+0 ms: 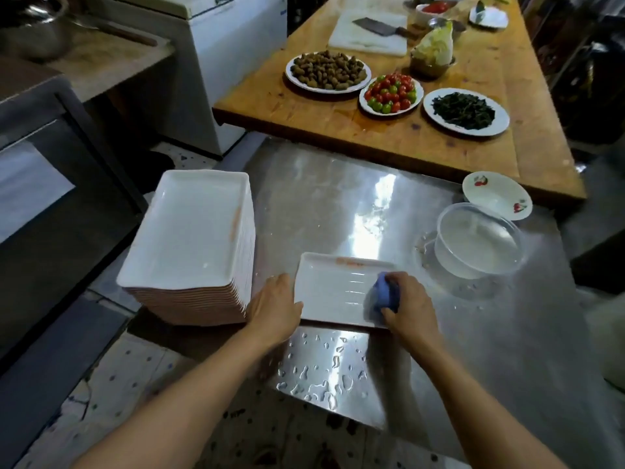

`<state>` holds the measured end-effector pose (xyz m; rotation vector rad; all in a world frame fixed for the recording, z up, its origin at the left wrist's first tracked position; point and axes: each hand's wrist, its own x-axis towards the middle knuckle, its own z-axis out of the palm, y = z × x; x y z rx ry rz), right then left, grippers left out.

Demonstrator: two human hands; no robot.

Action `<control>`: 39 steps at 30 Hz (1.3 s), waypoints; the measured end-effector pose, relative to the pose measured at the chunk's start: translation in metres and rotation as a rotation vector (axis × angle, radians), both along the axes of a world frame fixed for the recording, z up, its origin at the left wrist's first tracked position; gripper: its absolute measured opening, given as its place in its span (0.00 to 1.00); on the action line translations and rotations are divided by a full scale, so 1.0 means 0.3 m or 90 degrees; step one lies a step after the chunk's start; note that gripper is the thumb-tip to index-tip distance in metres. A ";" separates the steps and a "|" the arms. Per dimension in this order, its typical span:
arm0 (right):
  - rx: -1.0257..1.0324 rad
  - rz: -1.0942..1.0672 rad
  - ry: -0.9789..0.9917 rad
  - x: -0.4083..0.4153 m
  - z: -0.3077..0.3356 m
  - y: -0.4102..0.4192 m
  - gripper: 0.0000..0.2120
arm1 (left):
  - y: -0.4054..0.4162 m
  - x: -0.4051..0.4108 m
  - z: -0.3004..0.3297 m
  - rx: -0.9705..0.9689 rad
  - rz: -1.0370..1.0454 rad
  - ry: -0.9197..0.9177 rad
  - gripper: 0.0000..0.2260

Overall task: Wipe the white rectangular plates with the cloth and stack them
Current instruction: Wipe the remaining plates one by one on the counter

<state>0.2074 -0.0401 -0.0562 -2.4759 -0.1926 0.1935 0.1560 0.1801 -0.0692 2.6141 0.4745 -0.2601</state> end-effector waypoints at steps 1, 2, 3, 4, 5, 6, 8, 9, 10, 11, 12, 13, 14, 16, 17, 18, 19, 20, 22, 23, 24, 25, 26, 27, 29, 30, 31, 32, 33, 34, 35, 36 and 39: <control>-0.058 0.034 0.029 -0.005 -0.022 -0.009 0.22 | 0.002 0.005 -0.025 -0.004 0.003 0.024 0.18; -0.092 0.054 0.038 -0.012 -0.038 -0.017 0.21 | 0.003 0.010 -0.045 -0.014 0.007 0.038 0.17; -0.095 0.055 0.026 -0.021 -0.045 -0.020 0.20 | 0.004 0.014 -0.060 -0.030 0.014 0.045 0.16; -0.077 0.048 0.005 -0.029 -0.047 -0.020 0.18 | 0.002 0.020 -0.071 -0.048 0.021 0.046 0.16; -0.062 0.049 -0.020 -0.038 -0.053 -0.021 0.16 | 0.000 0.028 -0.079 -0.066 0.028 0.044 0.15; -0.068 0.069 -0.036 -0.047 -0.062 -0.019 0.14 | -0.003 0.037 -0.084 -0.078 0.034 0.039 0.15; -0.126 0.122 -0.023 -0.066 -0.090 -0.008 0.13 | -0.008 0.057 -0.093 -0.081 0.037 0.033 0.15; -0.137 0.111 0.001 -0.071 -0.103 -0.003 0.13 | -0.012 0.065 -0.097 -0.077 0.036 0.033 0.15; -0.142 0.087 0.022 -0.069 -0.112 0.001 0.13 | -0.014 0.072 -0.102 -0.075 0.038 0.033 0.16; -0.153 0.060 0.029 -0.059 -0.125 0.004 0.13 | -0.015 0.076 -0.107 -0.077 0.043 0.035 0.16; -0.177 0.044 0.017 -0.041 -0.134 0.008 0.15 | -0.016 0.077 -0.110 -0.082 0.047 0.039 0.16; -0.205 0.042 -0.002 -0.018 -0.142 0.013 0.16 | -0.016 0.075 -0.113 -0.089 0.051 0.043 0.16; -0.220 0.044 -0.013 0.009 -0.146 0.018 0.15 | -0.014 0.074 -0.117 -0.094 0.052 0.046 0.15; -0.194 0.035 -0.023 0.062 -0.143 0.040 0.11 | -0.007 0.075 -0.124 -0.097 0.042 0.050 0.15; -0.159 0.028 -0.036 0.084 -0.146 0.055 0.09 | -0.004 0.077 -0.126 -0.095 0.036 0.051 0.15; -0.130 0.006 -0.064 0.107 -0.152 0.072 0.09 | 0.000 0.080 -0.129 -0.094 0.033 0.052 0.14; -0.111 -0.012 -0.077 0.127 -0.156 0.088 0.09 | 0.003 0.082 -0.130 -0.094 0.030 0.054 0.14; -0.103 -0.025 -0.068 0.139 -0.157 0.106 0.09 | 0.005 0.082 -0.133 -0.097 0.030 0.057 0.14; -0.101 -0.019 -0.062 0.154 -0.171 0.139 0.11 | 0.006 0.081 -0.135 -0.114 0.030 0.064 0.14; -0.095 -0.002 -0.062 0.156 -0.175 0.161 0.13 | 0.005 0.079 -0.137 -0.123 0.031 0.065 0.14; -0.086 0.019 -0.061 0.155 -0.179 0.183 0.14 | 0.005 0.077 -0.140 -0.130 0.031 0.063 0.14; -0.085 0.051 -0.073 0.153 -0.179 0.210 0.14 | 0.005 0.077 -0.142 -0.136 0.031 0.059 0.14; -0.085 0.081 -0.079 0.151 -0.175 0.239 0.15 | 0.005 0.076 -0.143 -0.141 0.032 0.056 0.14; -0.081 0.109 -0.084 0.147 -0.172 0.268 0.16 | 0.005 0.075 -0.144 -0.146 0.033 0.051 0.14; -0.051 0.165 -0.082 0.141 -0.162 0.328 0.16 | 0.005 0.073 -0.145 -0.144 0.032 0.040 0.13; -0.033 0.196 -0.074 0.136 -0.160 0.353 0.16 | 0.004 0.073 -0.144 -0.139 0.030 0.036 0.13; -0.019 0.221 -0.066 0.132 -0.159 0.374 0.17 | 0.004 0.073 -0.143 -0.138 0.028 0.029 0.14; -0.013 0.237 -0.059 0.128 -0.157 0.388 0.18 | 0.005 0.072 -0.144 -0.142 0.029 0.024 0.14; -0.007 0.243 -0.051 0.124 -0.154 0.395 0.19 | 0.008 0.071 -0.144 -0.155 0.035 0.021 0.13; 0.005 0.243 -0.038 0.122 -0.152 0.394 0.20 | 0.011 0.072 -0.142 -0.177 0.046 0.019 0.13; 0.020 0.244 -0.021 0.117 -0.148 0.389 0.21 | 0.013 0.072 -0.144 -0.206 0.059 0.015 0.13; 0.027 0.249 -0.001 0.110 -0.143 0.380 0.22 | 0.016 0.071 -0.150 -0.236 0.076 0.009 0.12; 0.026 0.279 0.061 0.083 -0.126 0.353 0.22 | 0.023 0.066 -0.154 -0.359 0.143 -0.015 0.13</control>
